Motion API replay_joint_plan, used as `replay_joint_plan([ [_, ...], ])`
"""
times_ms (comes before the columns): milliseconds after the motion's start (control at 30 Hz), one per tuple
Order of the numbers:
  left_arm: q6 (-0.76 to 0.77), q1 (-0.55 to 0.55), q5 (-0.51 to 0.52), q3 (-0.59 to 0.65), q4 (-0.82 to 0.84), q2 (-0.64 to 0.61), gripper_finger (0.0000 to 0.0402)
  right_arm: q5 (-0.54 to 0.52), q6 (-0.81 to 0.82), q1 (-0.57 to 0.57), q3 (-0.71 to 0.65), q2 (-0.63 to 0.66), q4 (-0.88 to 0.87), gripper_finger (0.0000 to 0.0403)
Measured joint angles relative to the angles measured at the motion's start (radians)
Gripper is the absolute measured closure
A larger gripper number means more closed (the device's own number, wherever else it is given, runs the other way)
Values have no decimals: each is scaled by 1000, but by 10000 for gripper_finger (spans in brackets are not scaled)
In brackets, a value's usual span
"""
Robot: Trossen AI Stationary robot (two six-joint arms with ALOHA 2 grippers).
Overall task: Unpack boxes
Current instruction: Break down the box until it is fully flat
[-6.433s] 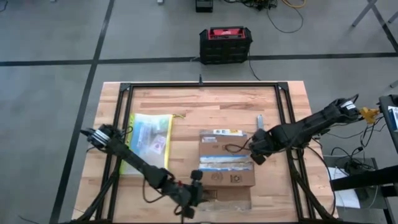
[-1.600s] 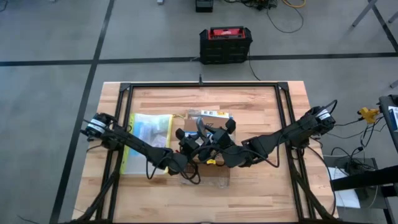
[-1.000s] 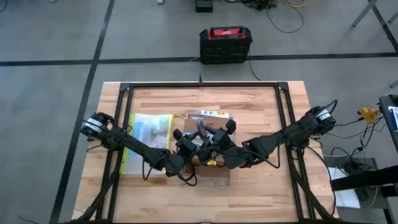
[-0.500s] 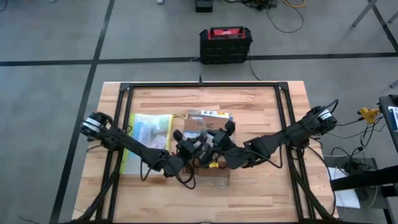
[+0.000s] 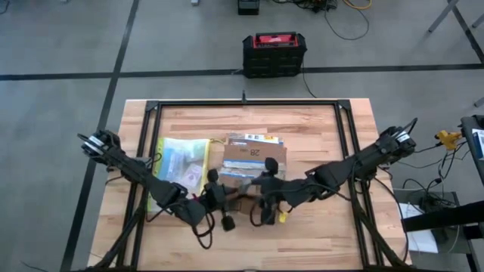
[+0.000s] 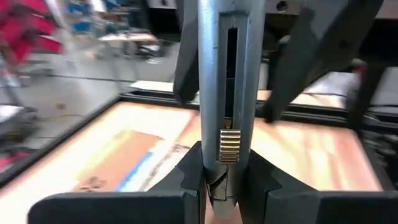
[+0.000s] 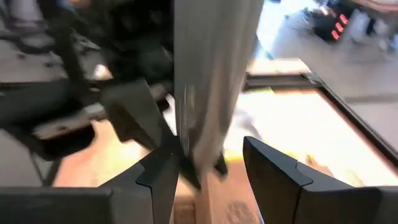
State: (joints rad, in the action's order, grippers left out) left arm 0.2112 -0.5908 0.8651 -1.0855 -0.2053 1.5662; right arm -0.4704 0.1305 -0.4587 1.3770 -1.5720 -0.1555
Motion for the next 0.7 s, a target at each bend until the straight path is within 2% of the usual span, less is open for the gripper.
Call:
replay_joint_plan([
  [167, -23, -18, -46, 1, -12, -19, 364, 88, -19, -3, 0, -20, 86, 257],
  [333, -96, -39, -110, 3, -77, -40, 364, 77, -45, -20, -3, -45, 177, 275],
  [533, -166, -60, -213, 3, -163, -45, 364, 72, -59, -39, -1, -86, 316, 331],
  [600, -165, -67, -201, 3, -158, -45, 364, 65, -52, -39, -2, -97, 343, 349],
  [700, -165, -78, -200, 3, -157, -45, 364, 60, -41, -42, -2, -108, 355, 349],
])
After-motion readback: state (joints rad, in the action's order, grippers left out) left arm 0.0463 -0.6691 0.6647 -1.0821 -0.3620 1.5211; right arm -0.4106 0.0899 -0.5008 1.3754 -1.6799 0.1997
